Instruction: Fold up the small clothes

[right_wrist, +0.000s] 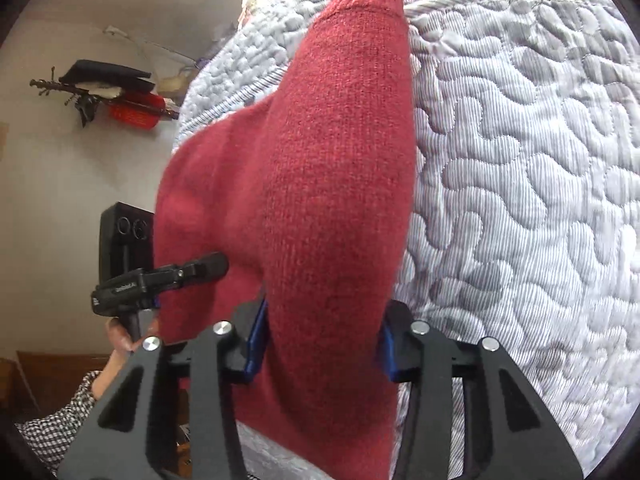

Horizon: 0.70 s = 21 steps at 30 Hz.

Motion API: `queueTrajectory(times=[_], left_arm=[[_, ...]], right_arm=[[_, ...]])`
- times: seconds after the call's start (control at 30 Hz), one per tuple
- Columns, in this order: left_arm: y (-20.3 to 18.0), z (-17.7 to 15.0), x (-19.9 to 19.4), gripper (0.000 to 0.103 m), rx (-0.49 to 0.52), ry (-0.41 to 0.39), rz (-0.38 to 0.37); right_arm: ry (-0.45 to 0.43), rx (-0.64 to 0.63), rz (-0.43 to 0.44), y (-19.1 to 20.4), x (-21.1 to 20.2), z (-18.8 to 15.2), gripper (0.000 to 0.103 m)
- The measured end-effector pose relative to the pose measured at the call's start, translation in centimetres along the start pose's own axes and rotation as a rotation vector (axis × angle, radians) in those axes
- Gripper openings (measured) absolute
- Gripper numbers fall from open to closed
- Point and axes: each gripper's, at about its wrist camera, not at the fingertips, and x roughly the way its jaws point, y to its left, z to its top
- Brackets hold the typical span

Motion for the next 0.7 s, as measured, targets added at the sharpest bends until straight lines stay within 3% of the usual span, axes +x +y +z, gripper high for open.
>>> queueTrajectory(times=[0.3, 0.53, 0.7], left_arm=[[-3.6, -4.7, 1.0, 0.038, 0.081, 0.046, -0.071], [-9.2, -8.3, 5.6, 0.038, 0.162, 0.076, -0.055], [-15.3, -10.1, 10.7, 0.038, 0.233, 0.068, -0.037]], right_arm=[[-0.078, -0.008, -0.024, 0.3, -6.2, -5.5, 0.04], [-0.141, 0.035, -0.04, -3.5, -12.2, -10.2, 0.04], [-0.184, 0.042, -0.048, -8.5, -18.2, -12.3, 0.04]])
